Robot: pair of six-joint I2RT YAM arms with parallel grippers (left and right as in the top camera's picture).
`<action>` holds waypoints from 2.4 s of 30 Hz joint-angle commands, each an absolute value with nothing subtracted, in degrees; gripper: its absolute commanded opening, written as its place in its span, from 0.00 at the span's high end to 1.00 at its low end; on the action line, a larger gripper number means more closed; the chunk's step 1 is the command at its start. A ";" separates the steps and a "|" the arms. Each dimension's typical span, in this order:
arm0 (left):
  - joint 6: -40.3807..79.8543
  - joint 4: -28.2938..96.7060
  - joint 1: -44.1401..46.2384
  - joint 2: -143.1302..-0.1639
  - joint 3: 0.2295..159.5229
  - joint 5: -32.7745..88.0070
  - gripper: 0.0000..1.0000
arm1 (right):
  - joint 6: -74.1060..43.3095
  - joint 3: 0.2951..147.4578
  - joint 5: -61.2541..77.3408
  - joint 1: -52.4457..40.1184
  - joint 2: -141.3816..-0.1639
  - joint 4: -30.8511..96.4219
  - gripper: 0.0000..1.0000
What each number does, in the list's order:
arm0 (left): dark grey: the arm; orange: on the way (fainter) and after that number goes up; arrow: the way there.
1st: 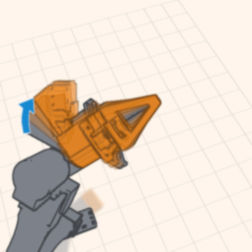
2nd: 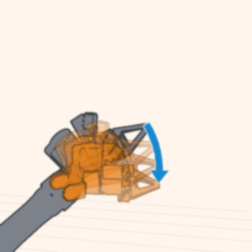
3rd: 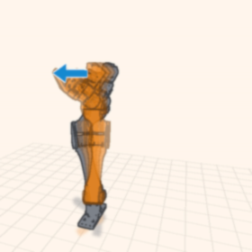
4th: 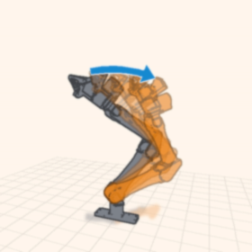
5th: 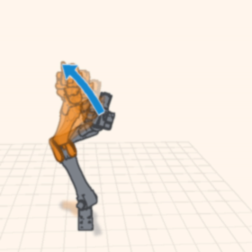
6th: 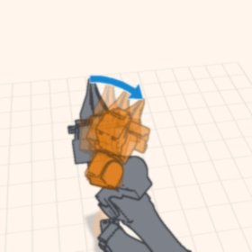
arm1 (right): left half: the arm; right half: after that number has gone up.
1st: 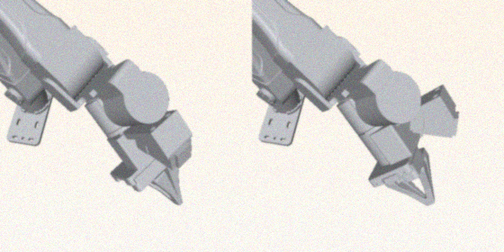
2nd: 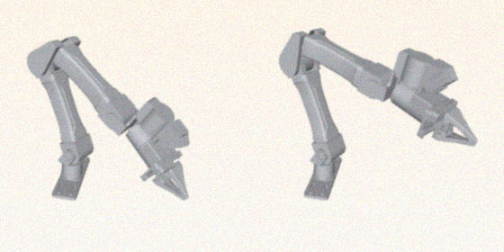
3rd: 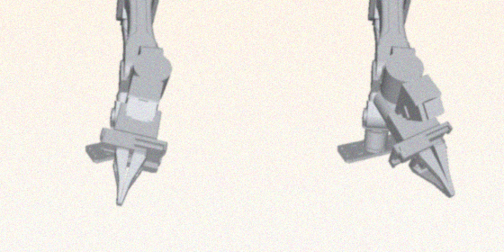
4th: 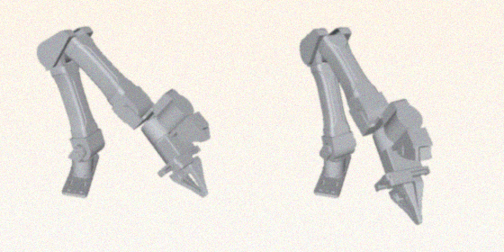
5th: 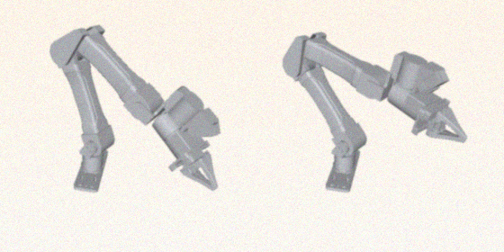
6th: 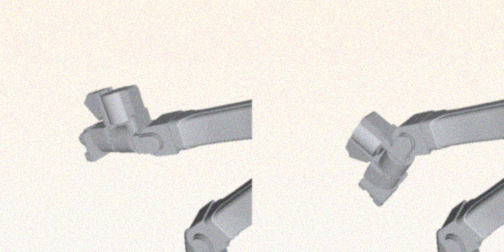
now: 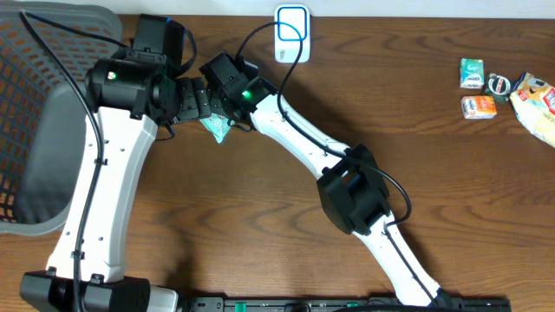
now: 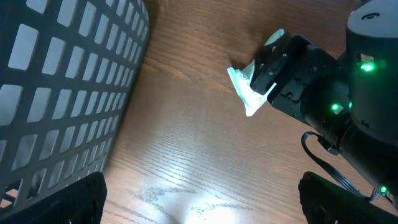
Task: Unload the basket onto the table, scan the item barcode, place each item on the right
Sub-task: 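Lower the right gripper onto the wipes pack and close on it, then lift the wipes pack and pull it right, away from the basket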
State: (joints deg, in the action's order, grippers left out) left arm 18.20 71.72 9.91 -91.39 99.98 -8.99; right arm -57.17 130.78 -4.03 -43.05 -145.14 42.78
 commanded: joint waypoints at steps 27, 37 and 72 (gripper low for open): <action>18.72 71.81 9.82 -91.31 99.81 -9.69 0.02 | -53.89 131.26 -9.61 -42.68 -148.55 50.57 0.47; 18.72 71.81 9.82 -91.31 99.81 -9.69 0.02 | -45.67 131.28 -22.70 -37.95 -143.24 63.02 0.48; 18.72 71.81 9.82 -91.31 99.81 -9.69 0.02 | -43.70 131.24 -30.09 -39.07 -144.81 68.36 0.31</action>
